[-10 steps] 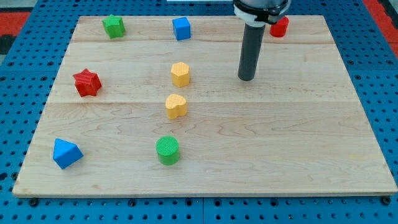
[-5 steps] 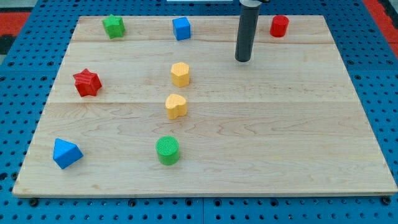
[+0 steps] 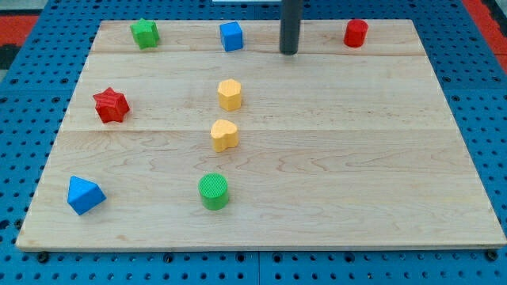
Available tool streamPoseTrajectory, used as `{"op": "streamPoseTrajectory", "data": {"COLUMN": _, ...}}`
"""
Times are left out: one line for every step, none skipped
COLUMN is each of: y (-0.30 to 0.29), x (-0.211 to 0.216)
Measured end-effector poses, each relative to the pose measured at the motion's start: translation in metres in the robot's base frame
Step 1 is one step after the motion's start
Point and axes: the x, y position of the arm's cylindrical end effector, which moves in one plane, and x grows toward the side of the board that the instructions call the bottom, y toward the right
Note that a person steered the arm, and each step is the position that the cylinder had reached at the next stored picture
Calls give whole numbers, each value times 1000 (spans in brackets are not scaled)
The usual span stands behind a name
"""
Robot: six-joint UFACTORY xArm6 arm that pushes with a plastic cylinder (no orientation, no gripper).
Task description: Push the red circle to the bottom right corner of the board
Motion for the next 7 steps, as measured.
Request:
{"op": "streamPoseTrajectory", "data": {"y": 37, "x": -38}}
{"op": "streamPoseTrajectory", "data": {"y": 97, "x": -52}}
{"op": "streamPoseTrajectory", "data": {"y": 125, "x": -32}}
{"op": "streamPoseTrajectory", "data": {"y": 104, "x": 25}}
{"op": "streamPoseTrajectory", "data": {"y": 74, "x": 66}}
{"op": "streamPoseTrajectory", "data": {"y": 72, "x": 69}}
{"op": "streamPoseTrajectory", "data": {"y": 74, "x": 120}}
